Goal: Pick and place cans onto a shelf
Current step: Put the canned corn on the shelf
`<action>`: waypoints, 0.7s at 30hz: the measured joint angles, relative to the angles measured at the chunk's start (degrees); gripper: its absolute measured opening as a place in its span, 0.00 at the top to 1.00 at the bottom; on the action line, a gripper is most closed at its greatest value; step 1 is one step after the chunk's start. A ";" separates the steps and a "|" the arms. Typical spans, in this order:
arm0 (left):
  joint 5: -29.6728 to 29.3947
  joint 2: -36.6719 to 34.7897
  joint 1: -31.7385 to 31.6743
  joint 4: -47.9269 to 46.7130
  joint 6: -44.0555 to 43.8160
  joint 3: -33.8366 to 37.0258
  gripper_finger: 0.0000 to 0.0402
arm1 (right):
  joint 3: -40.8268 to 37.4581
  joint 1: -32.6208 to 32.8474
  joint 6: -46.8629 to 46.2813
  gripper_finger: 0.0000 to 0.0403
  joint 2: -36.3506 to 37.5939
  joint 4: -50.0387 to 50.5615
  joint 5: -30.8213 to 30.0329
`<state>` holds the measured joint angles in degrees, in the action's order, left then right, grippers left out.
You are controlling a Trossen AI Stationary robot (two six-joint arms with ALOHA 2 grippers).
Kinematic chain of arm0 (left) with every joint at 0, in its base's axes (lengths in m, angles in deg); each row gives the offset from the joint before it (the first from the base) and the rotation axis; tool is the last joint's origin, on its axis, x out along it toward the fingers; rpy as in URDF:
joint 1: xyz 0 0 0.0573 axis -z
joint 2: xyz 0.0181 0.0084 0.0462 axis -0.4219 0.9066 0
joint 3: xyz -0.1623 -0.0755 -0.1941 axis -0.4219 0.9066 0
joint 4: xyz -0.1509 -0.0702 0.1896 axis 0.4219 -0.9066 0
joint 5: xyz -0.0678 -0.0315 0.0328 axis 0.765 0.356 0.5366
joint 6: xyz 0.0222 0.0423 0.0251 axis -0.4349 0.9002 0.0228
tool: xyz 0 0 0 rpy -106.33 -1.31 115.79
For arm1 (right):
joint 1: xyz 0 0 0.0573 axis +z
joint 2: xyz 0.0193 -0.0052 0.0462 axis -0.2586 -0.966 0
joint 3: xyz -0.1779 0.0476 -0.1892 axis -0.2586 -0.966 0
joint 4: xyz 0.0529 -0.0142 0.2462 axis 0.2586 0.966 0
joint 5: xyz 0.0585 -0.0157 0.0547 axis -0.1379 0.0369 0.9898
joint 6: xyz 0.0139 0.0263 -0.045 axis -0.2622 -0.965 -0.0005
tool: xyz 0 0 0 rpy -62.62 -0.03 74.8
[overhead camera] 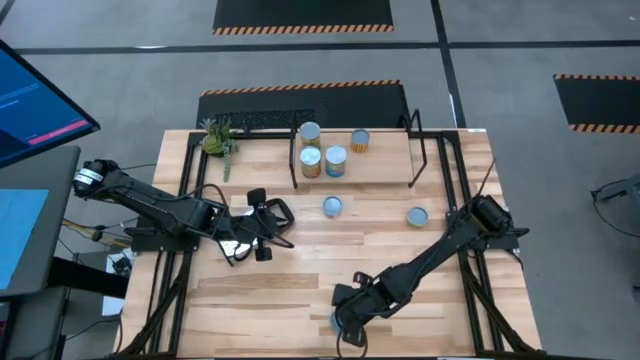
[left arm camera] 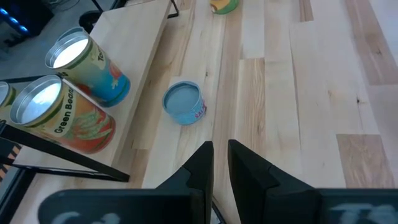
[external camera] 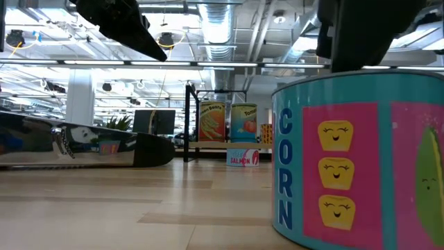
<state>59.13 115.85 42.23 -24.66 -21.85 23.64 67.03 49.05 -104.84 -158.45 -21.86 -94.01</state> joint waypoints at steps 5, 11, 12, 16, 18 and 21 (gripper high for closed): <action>0.07 0.00 -0.02 0.10 -0.04 0.00 0.90 | -0.08 -0.09 -0.53 0.85 0.00 0.47 -0.26; 0.48 0.00 0.00 0.04 -0.11 0.00 0.90 | -0.08 -0.09 -0.12 0.85 -0.02 0.92 -1.53; 0.48 0.00 -0.01 0.04 -0.11 0.00 0.90 | -0.08 -0.09 -0.11 0.85 -0.02 0.83 -1.57; 0.48 0.00 -0.02 0.02 -0.11 0.00 0.90 | -0.08 -0.06 -0.06 0.85 -0.02 0.84 -1.58; 0.48 0.00 0.00 0.00 -0.11 0.00 0.90 | -0.14 -0.02 1.10 0.85 -0.04 0.78 -1.62; 0.48 0.00 0.00 0.00 -0.13 0.00 0.90 | -2.12 0.00 1.77 0.85 -0.02 -1.02 -1.60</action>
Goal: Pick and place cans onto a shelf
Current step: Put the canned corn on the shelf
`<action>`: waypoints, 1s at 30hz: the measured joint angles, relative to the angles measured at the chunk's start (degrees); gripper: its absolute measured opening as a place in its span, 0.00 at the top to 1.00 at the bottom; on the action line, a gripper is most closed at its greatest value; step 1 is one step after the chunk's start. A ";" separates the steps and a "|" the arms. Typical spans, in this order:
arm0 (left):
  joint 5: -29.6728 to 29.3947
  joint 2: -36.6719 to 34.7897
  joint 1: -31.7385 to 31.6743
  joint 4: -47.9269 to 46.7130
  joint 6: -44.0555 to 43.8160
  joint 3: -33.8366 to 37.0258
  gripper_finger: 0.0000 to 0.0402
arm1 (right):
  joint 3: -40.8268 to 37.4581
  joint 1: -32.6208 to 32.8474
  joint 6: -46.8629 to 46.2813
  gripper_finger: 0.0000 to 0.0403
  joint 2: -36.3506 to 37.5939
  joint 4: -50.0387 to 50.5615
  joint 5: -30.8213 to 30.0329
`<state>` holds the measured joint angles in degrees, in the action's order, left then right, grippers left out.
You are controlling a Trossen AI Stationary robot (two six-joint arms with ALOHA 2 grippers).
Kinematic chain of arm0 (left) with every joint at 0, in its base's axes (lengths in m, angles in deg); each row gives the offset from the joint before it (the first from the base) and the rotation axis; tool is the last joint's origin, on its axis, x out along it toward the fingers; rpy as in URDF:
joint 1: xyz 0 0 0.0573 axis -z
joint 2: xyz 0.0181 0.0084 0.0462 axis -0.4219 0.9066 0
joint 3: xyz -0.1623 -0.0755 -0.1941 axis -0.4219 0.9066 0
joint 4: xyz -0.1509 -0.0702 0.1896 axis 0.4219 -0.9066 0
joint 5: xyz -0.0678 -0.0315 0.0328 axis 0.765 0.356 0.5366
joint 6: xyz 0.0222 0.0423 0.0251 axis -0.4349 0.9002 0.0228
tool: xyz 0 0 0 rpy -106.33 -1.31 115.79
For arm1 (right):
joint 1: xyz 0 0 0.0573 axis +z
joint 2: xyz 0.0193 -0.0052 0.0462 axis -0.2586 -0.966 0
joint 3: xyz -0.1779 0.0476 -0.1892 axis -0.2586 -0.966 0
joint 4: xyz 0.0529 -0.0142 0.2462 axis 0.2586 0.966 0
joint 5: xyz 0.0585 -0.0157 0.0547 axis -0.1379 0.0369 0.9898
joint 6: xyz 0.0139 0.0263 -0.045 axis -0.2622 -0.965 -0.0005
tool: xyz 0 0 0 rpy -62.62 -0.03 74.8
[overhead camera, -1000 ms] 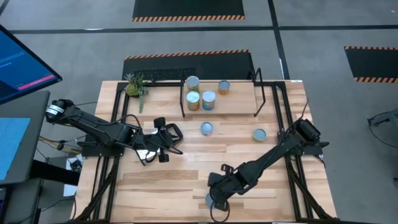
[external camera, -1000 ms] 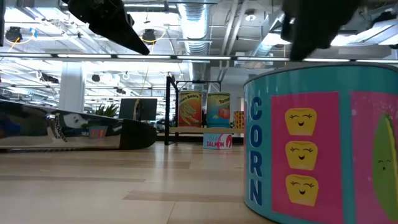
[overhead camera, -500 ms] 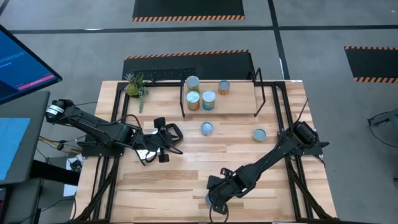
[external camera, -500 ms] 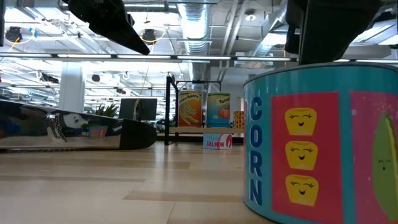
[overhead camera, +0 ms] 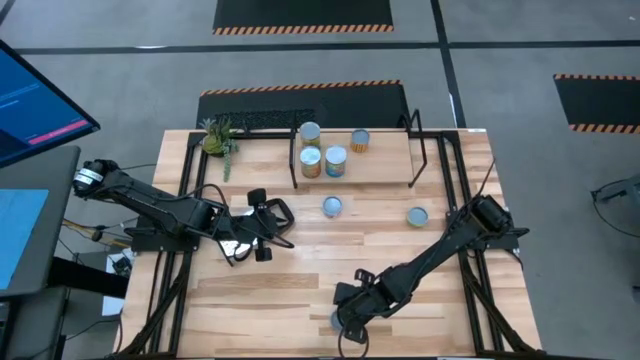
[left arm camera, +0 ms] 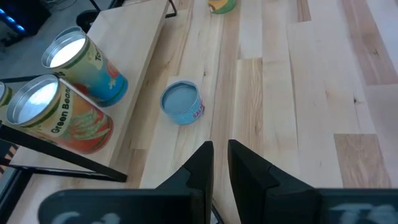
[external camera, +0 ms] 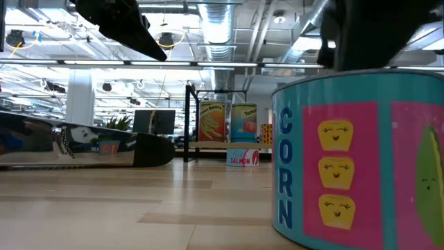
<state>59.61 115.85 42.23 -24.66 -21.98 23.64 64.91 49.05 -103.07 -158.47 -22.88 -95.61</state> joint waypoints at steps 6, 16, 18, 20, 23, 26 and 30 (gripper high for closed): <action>0.00 0.00 0.00 -0.02 0.00 0.00 0.90 | -2.33 0.00 -2.18 0.85 0.11 -2.29 -0.34; 0.00 0.00 -0.01 0.09 0.00 0.00 0.90 | -2.64 -0.09 -2.37 0.85 -1.44 -5.62 1.10; 0.00 0.00 -0.01 0.00 -0.37 0.00 0.90 | -2.56 -0.13 -2.90 0.85 -2.50 -6.60 1.15; -0.02 0.00 0.00 -0.08 -0.83 0.00 0.90 | -2.53 -0.13 -3.76 0.88 -2.60 -6.61 1.06; 0.00 0.00 -0.02 -0.30 -0.96 0.00 0.90 | -2.53 -0.13 -3.59 0.96 -2.62 -6.75 -0.80; -0.01 0.00 -0.02 -0.20 -1.02 0.00 0.90 | -2.32 -0.09 -3.98 0.97 -1.03 -4.90 -5.65; -0.02 0.00 -0.02 -0.15 -1.05 0.00 0.90 | 0.18 -0.73 -3.67 0.99 3.31 5.05 -10.57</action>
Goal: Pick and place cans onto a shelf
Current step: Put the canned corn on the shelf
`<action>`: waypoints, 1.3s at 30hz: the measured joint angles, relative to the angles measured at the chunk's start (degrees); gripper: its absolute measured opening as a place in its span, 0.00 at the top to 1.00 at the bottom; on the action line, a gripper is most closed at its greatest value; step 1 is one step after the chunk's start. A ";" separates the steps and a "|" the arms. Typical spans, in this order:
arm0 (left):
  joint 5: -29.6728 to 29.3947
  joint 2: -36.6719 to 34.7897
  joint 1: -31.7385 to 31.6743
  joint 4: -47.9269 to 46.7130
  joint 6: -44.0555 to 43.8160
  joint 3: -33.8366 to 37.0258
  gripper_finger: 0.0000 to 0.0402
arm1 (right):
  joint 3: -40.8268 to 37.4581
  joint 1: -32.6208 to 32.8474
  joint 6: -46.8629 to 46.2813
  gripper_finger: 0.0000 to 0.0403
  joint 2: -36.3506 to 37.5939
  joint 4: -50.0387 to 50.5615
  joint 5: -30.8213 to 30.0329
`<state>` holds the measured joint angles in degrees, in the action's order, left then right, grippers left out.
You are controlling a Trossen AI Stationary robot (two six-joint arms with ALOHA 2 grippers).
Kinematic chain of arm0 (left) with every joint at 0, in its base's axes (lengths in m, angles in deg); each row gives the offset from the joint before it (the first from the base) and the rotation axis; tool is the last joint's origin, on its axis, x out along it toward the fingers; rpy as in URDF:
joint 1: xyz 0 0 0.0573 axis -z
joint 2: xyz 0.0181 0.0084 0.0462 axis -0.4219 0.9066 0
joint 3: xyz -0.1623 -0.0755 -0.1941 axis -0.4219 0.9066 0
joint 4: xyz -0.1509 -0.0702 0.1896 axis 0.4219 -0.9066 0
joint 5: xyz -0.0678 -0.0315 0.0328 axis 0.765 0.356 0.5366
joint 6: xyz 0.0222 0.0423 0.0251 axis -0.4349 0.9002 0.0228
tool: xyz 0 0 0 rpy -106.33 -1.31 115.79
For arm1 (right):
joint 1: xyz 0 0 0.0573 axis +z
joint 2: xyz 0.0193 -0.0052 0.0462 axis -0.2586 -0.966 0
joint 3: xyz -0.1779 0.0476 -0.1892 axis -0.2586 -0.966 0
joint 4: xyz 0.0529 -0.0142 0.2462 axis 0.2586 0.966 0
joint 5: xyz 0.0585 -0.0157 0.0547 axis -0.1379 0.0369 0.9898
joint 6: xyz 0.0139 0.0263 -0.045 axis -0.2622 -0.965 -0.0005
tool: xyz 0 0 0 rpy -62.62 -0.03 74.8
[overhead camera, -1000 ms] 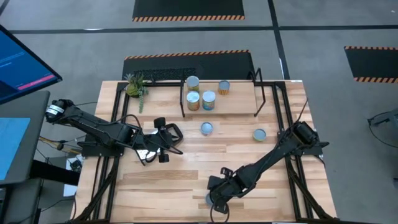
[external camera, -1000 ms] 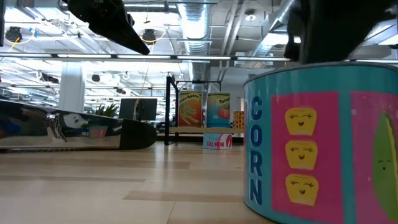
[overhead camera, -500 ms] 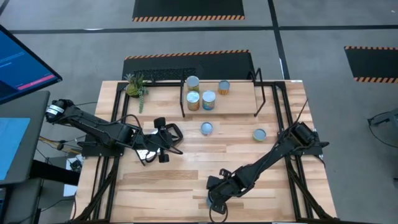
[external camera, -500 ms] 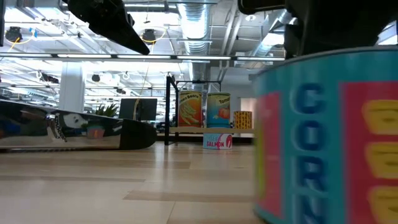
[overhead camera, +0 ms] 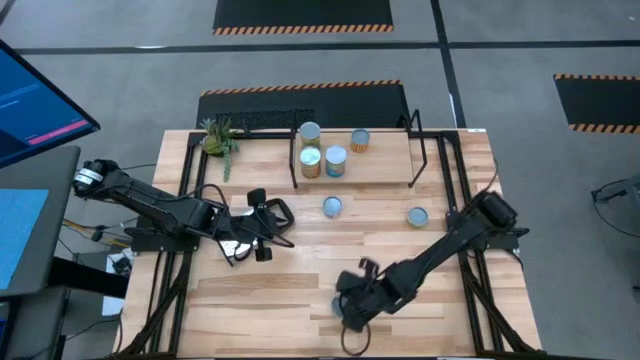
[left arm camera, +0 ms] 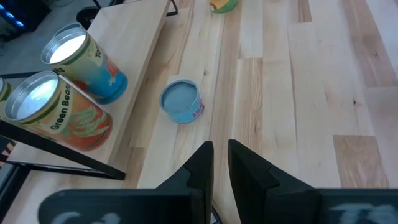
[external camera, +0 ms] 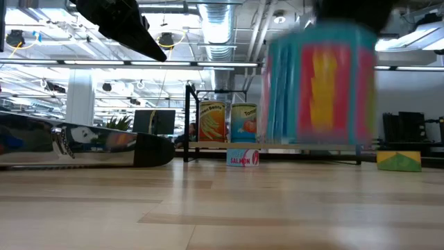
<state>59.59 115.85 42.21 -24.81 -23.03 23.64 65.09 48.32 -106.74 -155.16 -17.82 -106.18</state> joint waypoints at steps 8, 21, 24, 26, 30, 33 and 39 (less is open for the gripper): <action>0.00 0.00 0.01 0.03 0.00 0.00 0.90 | 2.82 -3.78 -1.19 0.99 10.47 30.98 -21.91; -0.31 0.00 0.00 0.16 0.86 0.00 0.90 | 2.46 -32.74 16.97 0.99 12.24 39.73 -22.76; -0.31 0.00 0.01 0.09 0.80 0.00 0.90 | 0.23 -39.20 24.11 0.99 13.00 35.47 -18.20; -0.31 0.00 0.02 0.17 0.61 0.00 0.90 | -2.50 -43.05 28.72 0.99 14.46 29.83 -14.65; -0.31 0.00 0.02 0.13 0.57 0.00 0.90 | -9.14 -49.54 35.53 0.99 18.00 17.74 -9.80; -0.31 0.01 0.00 0.12 0.55 0.00 0.90 | -12.50 -54.20 37.23 0.99 19.81 12.57 -6.06; -0.31 0.01 0.02 0.11 0.46 0.00 0.90 | -16.38 -61.82 39.35 0.99 20.09 3.63 5.70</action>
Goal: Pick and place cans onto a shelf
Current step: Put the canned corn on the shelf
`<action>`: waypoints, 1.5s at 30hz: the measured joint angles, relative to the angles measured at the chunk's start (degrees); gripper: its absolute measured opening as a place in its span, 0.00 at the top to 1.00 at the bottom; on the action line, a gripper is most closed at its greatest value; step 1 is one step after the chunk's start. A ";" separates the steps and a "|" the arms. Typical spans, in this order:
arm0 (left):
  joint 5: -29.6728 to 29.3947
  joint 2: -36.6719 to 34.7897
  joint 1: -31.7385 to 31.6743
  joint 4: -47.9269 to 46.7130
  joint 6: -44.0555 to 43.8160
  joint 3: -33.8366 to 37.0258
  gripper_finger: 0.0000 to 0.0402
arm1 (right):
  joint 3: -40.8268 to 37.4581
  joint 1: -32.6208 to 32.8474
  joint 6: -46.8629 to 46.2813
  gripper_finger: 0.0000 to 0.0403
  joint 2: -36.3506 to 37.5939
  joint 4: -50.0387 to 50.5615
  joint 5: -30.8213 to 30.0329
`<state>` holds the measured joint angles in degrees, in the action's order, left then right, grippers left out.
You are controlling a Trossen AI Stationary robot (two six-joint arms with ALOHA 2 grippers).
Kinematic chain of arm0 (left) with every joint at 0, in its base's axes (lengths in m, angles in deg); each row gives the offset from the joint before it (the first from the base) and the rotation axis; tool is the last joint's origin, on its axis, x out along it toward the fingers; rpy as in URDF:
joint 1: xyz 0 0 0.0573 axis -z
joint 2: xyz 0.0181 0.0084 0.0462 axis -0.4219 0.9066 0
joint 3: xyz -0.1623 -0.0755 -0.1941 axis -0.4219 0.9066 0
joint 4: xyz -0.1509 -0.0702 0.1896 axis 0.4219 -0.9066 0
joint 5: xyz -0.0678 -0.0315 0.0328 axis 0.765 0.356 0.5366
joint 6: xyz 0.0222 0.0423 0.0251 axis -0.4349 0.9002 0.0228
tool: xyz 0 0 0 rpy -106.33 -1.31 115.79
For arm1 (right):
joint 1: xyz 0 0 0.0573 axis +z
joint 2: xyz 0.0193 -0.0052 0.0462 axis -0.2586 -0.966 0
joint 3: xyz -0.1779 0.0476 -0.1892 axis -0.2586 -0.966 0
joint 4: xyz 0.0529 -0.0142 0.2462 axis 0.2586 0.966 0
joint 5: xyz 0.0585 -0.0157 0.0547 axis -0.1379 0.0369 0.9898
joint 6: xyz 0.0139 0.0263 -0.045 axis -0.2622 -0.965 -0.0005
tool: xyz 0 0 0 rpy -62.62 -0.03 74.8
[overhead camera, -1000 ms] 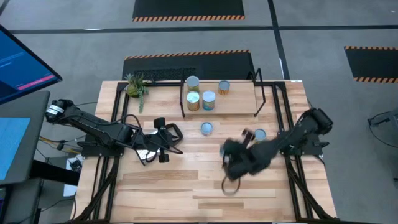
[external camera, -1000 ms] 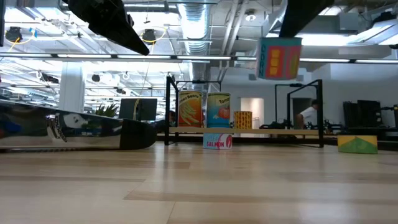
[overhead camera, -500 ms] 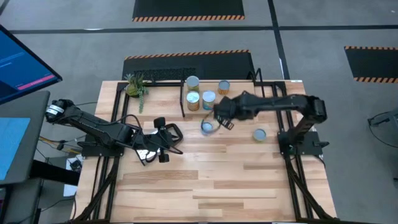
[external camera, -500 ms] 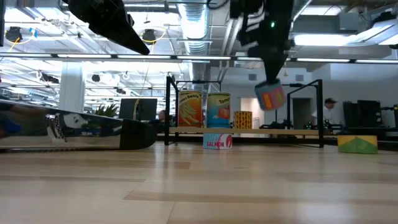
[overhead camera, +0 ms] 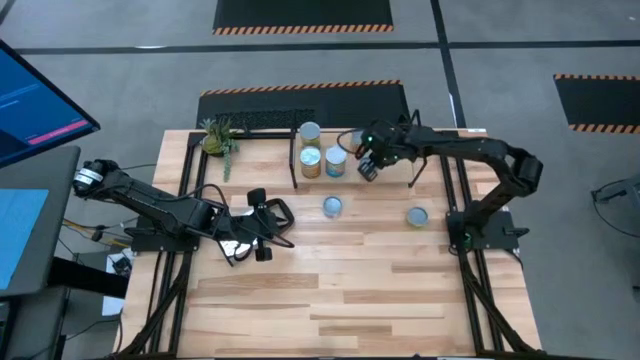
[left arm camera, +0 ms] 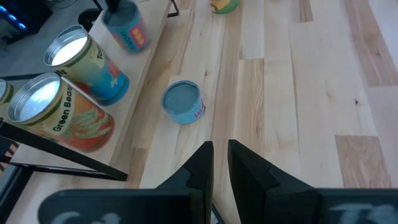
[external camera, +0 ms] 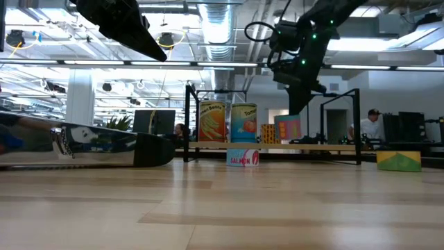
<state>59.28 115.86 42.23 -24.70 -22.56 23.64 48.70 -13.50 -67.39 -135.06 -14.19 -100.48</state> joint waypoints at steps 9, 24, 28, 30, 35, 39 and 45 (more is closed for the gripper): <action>-0.10 0.00 0.00 -0.02 0.02 0.00 0.90 | -0.82 -1.95 0.04 0.99 0.00 -4.40 3.56; -0.04 0.01 -0.02 -0.02 -1.07 0.00 0.90 | -0.88 -1.59 0.00 0.99 -1.75 -8.52 3.38; 0.24 0.00 0.00 -0.10 -1.25 0.00 0.90 | -0.86 -1.34 -0.05 0.95 -2.97 -8.57 3.38; 0.31 -0.01 -0.02 -0.13 -1.44 0.00 0.90 | -0.88 -1.28 -0.07 0.92 -3.30 -8.44 3.32; 0.33 0.01 -0.02 -0.20 -1.60 0.00 0.90 | -0.75 -1.29 -0.03 0.85 -5.21 -9.59 2.92; 0.32 0.00 -0.02 -0.23 -1.60 0.00 0.90 | -0.71 -1.56 -0.02 0.83 -5.46 -10.22 2.32; 0.31 0.01 -0.02 -0.22 -1.60 0.00 0.90 | -0.86 -1.60 1.01 0.83 -3.70 -9.78 1.24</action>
<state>59.59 115.87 42.22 -24.92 -24.16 23.64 47.84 -15.10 -66.38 -138.77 -23.98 -99.24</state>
